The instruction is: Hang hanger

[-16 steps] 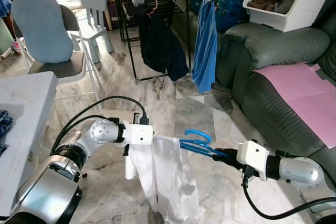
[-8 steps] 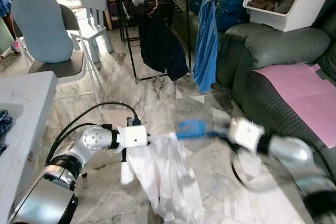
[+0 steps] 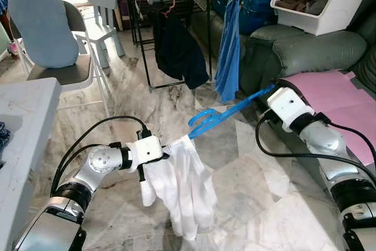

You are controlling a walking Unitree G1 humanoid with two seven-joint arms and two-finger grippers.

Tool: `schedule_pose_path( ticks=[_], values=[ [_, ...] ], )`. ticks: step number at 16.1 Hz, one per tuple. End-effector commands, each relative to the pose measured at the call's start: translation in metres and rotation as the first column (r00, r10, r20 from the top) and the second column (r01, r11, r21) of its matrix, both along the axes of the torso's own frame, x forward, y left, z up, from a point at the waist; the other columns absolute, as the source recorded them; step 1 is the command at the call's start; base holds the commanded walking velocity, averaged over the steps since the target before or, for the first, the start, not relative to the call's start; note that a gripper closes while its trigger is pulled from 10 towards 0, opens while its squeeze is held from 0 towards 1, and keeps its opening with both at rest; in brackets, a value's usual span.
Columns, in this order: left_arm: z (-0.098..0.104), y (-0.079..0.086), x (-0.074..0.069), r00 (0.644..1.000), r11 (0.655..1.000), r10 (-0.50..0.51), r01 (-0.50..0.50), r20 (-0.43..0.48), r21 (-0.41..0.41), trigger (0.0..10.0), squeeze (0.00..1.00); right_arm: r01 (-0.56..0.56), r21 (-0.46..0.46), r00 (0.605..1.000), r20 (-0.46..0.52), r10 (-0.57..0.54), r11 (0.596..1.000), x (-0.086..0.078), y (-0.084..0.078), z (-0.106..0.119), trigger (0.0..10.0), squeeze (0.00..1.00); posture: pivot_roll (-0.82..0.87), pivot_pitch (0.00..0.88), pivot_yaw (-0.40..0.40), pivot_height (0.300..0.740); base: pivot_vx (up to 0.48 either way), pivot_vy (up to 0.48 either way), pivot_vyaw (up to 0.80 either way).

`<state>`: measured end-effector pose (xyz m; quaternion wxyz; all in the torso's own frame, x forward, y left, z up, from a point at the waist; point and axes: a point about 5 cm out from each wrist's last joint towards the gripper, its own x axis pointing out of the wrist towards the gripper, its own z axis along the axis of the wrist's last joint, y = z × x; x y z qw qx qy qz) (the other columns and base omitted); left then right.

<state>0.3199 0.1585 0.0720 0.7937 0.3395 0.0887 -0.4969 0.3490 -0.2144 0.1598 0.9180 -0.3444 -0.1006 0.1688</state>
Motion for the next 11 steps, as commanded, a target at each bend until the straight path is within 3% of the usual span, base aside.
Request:
schedule_pose_path(
  ticks=[1,3,4,6,8,9,11],
  values=[
    [-0.01,0.008,-0.002,0.996,0.997,0.068,-0.066,-0.059,0.034,0.0,0.0,0.09,0.12,0.986,0.13,-0.106,0.989,0.006,-0.013,0.027,10.0,1.0,-0.17,0.0,0.0,0.74,0.0,0.0,0.0],
    [-0.013,0.013,0.004,0.969,0.972,0.227,-0.231,-0.101,-0.034,0.0,0.0,0.143,0.186,0.966,0.187,-0.178,0.972,0.006,-0.017,0.034,10.0,1.0,-0.17,0.0,0.005,0.74,0.0,0.0,0.0],
    [-0.013,0.011,0.004,0.961,0.963,0.251,-0.259,-0.112,-0.067,0.0,0.0,0.102,0.217,0.98,0.143,-0.135,0.971,0.004,-0.013,0.029,10.0,1.0,-0.17,0.0,0.008,0.74,0.0,0.0,0.0],
    [-0.014,0.002,0.002,0.971,0.971,0.213,-0.222,-0.106,-0.086,0.0,0.0,-0.011,0.192,0.999,0.035,0.004,0.981,-0.002,0.002,0.008,10.0,1.0,-0.17,0.0,0.011,0.74,0.0,0.0,0.0],
    [-0.013,-0.002,0.002,0.976,0.977,0.193,-0.201,-0.101,-0.071,0.0,0.0,-0.116,0.15,0.992,-0.036,0.123,0.982,-0.009,0.013,-0.005,10.0,1.0,-0.17,0.0,0.011,0.74,0.0,0.0,0.0],
    [-0.011,-0.003,0.005,0.974,0.974,0.204,-0.212,-0.102,-0.084,0.0,0.0,-0.225,0.125,0.964,-0.113,0.239,0.966,-0.017,0.022,-0.015,10.0,1.0,-0.17,0.0,0.012,0.74,0.0,0.0,0.0],
    [-0.006,-0.004,0.008,0.974,0.972,0.205,-0.214,-0.094,-0.098,0.0,0.0,-0.348,0.095,0.907,-0.216,0.36,0.933,-0.029,0.029,-0.027,10.0,1.0,-0.17,0.0,0.012,0.74,0.0,0.0,0.0]
  ],
)
